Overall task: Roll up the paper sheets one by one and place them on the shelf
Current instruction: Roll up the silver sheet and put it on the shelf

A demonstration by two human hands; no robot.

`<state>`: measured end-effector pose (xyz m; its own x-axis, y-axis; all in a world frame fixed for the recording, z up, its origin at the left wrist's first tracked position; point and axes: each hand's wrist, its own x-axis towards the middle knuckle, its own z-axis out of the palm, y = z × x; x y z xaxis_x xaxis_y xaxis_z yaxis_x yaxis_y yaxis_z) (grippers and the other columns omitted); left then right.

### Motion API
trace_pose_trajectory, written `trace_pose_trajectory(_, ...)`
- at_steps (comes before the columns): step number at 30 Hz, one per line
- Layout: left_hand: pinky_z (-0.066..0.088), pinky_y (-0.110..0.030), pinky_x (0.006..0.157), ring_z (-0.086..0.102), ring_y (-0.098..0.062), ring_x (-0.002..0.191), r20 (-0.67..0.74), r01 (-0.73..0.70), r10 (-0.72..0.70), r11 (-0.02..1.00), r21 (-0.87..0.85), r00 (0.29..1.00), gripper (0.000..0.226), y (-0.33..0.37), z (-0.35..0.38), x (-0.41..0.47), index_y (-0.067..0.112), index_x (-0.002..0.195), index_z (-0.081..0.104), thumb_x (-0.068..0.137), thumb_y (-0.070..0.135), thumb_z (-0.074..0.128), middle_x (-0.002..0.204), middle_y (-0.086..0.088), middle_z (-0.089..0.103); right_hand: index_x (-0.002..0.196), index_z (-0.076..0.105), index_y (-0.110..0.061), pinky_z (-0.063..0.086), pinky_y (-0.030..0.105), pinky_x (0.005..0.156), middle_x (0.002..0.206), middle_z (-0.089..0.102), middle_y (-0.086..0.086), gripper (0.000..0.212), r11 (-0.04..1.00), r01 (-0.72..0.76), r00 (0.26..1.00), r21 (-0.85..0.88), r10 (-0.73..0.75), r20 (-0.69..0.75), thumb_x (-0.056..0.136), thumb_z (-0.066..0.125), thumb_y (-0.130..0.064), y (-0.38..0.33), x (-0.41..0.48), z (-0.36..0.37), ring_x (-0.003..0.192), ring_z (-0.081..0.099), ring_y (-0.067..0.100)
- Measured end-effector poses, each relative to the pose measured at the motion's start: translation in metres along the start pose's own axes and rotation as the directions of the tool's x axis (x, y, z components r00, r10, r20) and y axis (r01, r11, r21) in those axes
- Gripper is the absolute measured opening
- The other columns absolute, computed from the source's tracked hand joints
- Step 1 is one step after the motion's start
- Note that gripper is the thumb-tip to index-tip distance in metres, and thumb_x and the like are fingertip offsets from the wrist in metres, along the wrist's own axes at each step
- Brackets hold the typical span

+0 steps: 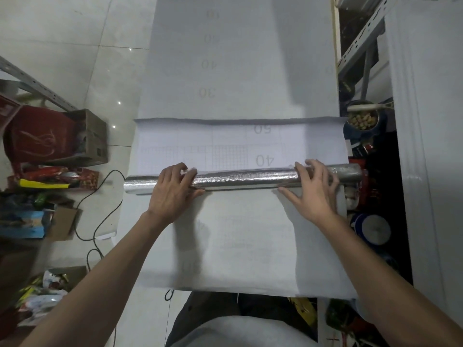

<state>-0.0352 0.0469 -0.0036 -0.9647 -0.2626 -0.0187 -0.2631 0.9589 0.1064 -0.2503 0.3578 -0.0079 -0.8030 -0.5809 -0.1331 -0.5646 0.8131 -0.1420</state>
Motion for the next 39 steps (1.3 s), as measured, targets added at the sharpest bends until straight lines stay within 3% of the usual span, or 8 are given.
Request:
trace_pose_trajectory(5,0.041,-0.049,0.101,0.061,-0.04,0.086,0.051,0.049,-0.046,0.998,-0.05,0.998,0.064,-0.003,-0.004,0.004,0.007,0.118,0.062,0.098,0.058,0.029,0.095,-0.013,0.066,0.135,0.045,-0.023,0.022,0.052,0.108,0.134,0.05,0.002,0.067,0.999,-0.011,0.999,0.041,0.012,-0.048,0.09,0.042,-0.073,0.007,0.003,0.002,0.132,0.036,0.021)
trace_pose_trajectory(9,0.027,-0.054,0.115,0.054,-0.039,0.11,0.006,0.043,-0.042,0.999,-0.008,0.999,0.062,-0.002,0.002,0.001,0.008,0.124,0.06,0.098,0.06,0.037,0.117,-0.019,0.058,0.137,0.043,-0.029,0.022,0.058,0.112,0.153,0.031,0.01,0.059,0.998,-0.057,0.996,0.001,0.057,-0.071,0.093,0.043,-0.068,0.004,-0.004,0.007,0.144,0.026,0.03)
trace_pose_trajectory(14,0.039,-0.051,0.098,0.047,-0.037,0.095,-0.005,0.044,-0.043,0.995,0.092,0.999,0.087,-0.005,0.005,0.003,0.006,0.133,0.055,0.086,0.077,0.041,0.107,-0.019,0.054,0.148,0.036,-0.026,0.029,0.058,0.108,0.143,0.037,0.01,0.082,0.998,-0.027,0.999,-0.049,0.025,-0.034,0.084,0.046,-0.077,0.008,-0.001,0.006,0.137,0.033,0.03)
trace_pose_trajectory(20,0.024,-0.048,0.116,0.057,-0.034,0.105,-0.036,0.057,-0.057,0.998,-0.018,0.998,0.058,-0.014,0.011,0.002,0.01,0.117,0.057,0.097,0.06,0.036,0.111,-0.01,0.06,0.129,0.048,-0.024,0.02,0.053,0.111,0.141,0.048,0.001,0.063,0.997,-0.012,0.998,0.072,0.016,-0.053,0.091,0.038,-0.073,0.009,0.01,0.002,0.14,0.033,0.021)
trace_pose_trajectory(27,0.037,-0.045,0.093,0.053,-0.037,0.094,-0.008,0.099,-0.098,0.995,0.024,0.995,0.074,-0.008,0.005,0.015,0.008,0.118,0.062,0.088,0.072,0.041,0.106,-0.014,0.056,0.137,0.048,-0.019,0.018,0.05,0.109,0.133,0.042,0.008,0.082,0.999,-0.033,0.998,0.015,0.033,-0.052,0.081,0.05,-0.078,0.0,0.016,0.001,0.126,0.035,0.026)
trace_pose_trajectory(32,0.03,-0.043,0.107,0.058,-0.034,0.093,-0.011,0.076,-0.076,0.996,-0.039,0.997,0.058,-0.013,0.005,0.016,0.013,0.11,0.057,0.097,0.064,0.032,0.096,-0.007,0.061,0.126,0.05,-0.022,0.018,0.051,0.111,0.128,0.054,0.002,0.069,0.995,-0.076,0.997,0.066,0.077,-0.018,0.087,0.044,-0.078,0.002,0.022,-0.005,0.126,0.041,0.021)
trace_pose_trajectory(35,0.032,-0.052,0.11,0.05,-0.041,0.113,-0.032,0.096,-0.094,0.994,0.055,0.995,0.061,-0.008,0.007,0.015,0.01,0.118,0.059,0.096,0.064,0.041,0.119,-0.021,0.056,0.135,0.048,-0.021,0.017,0.055,0.113,0.143,0.042,0.005,0.069,0.997,-0.073,0.997,0.035,0.074,-0.026,0.091,0.04,-0.074,-0.005,0.02,-0.005,0.135,0.03,0.023)
trace_pose_trajectory(39,0.037,-0.05,0.103,0.05,-0.038,0.106,0.003,0.119,-0.12,0.989,0.085,0.993,0.074,-0.002,0.006,0.018,0.011,0.125,0.055,0.082,0.071,0.061,0.115,-0.018,0.054,0.148,0.037,-0.022,0.017,0.054,0.114,0.147,0.034,0.007,0.086,0.999,-0.043,0.997,-0.013,0.044,0.062,0.085,0.043,-0.08,-0.014,0.021,-0.006,0.135,0.026,0.026)
